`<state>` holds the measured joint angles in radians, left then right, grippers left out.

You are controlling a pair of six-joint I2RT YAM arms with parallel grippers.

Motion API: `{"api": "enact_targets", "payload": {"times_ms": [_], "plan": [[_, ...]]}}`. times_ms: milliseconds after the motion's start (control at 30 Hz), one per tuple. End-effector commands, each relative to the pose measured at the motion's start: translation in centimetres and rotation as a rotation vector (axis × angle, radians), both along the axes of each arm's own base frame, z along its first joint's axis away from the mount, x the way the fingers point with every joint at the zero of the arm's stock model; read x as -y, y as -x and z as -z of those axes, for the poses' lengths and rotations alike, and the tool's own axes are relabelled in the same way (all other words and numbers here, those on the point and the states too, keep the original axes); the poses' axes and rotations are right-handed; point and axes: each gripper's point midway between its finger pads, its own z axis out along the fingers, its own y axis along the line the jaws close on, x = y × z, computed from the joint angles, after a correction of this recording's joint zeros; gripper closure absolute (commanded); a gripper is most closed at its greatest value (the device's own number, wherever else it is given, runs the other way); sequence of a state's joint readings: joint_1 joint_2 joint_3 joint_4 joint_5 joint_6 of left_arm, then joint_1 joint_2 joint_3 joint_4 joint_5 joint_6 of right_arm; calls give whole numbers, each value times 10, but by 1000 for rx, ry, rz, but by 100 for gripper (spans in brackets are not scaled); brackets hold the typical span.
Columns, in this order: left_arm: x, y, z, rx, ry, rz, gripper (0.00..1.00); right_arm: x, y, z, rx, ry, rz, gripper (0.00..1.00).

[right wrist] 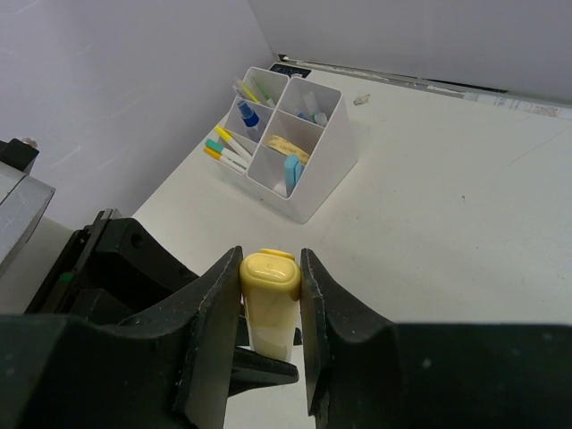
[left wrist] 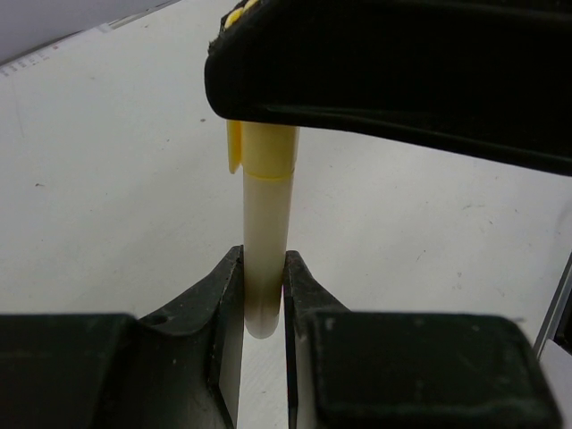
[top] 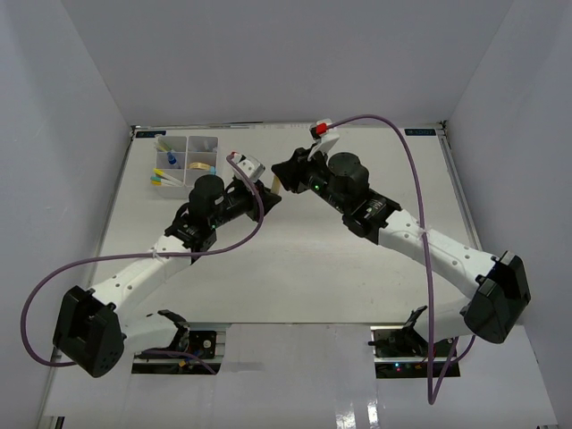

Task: Sort the stationery into containers
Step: Close the pen cap on the pen.

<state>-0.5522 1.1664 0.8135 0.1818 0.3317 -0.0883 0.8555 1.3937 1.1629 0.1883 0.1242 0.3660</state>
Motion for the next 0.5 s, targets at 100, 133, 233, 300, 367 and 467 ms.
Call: {"api": "enact_targets", "payload": {"times_ms": [100,133,233,300,367,467], "plan": [[-41,5,-246,607,445,-153,100,21,119,182,-541,464,-302,68],[-38,7,-234,589,420,-135,100,21,115,177,-526,457,-287,68],[-23,9,-193,528,319,-54,100,20,106,160,-475,430,-256,68],[-16,18,-173,495,278,9,100,18,101,145,-439,404,-241,68],[-14,22,-146,461,244,36,100,20,96,139,-412,398,-213,67],[-15,29,-124,434,208,55,100,24,88,129,-369,377,-170,67]]}}
